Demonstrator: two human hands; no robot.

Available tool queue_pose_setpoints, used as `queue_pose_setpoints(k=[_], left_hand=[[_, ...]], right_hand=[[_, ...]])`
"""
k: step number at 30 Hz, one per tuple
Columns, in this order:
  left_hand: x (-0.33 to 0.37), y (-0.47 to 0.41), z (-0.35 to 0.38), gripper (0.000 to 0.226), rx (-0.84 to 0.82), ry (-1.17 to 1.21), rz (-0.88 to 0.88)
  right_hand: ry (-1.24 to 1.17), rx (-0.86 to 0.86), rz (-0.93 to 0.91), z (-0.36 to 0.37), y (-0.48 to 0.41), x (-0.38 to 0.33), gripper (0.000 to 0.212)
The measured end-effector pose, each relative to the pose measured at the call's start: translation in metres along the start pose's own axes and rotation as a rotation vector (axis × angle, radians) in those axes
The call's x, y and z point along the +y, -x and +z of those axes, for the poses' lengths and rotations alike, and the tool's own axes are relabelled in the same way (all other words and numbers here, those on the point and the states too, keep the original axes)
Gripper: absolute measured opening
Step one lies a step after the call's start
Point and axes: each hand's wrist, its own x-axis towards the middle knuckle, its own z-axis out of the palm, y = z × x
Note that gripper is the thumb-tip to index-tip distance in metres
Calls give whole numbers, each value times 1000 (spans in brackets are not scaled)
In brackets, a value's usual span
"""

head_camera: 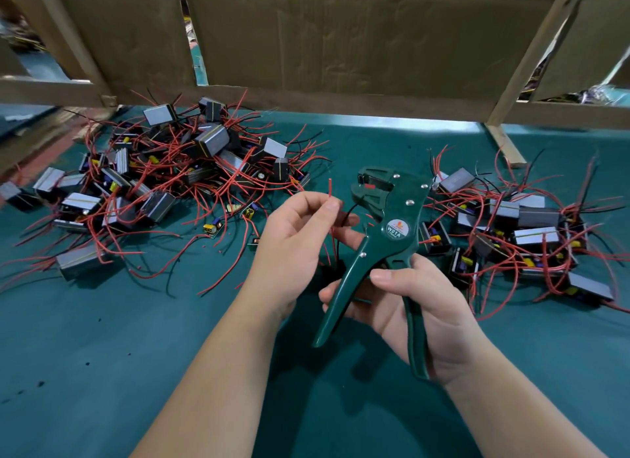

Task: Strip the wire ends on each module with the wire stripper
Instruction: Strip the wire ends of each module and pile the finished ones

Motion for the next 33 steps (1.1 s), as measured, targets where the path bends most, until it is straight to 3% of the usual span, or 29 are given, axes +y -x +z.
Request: queue_pose_setpoints(k=[9, 13, 17, 25, 33], left_hand=[[0, -6, -5, 29, -16, 54, 1], [5, -6, -9, 27, -94, 62, 35], [9, -3, -10, 24, -25, -189, 137], [15, -1, -18, 22, -37, -304, 263], [18, 0, -23, 20, -120, -303, 260]], right_hand=[[10, 93, 8, -13, -1, -12, 56], [4, -24, 100, -15, 1, -17, 61], [120, -179, 239, -15, 6, -18, 49], [213, -209, 284, -19, 8, -18, 41], [240, -234, 297, -22, 9, -19, 39]])
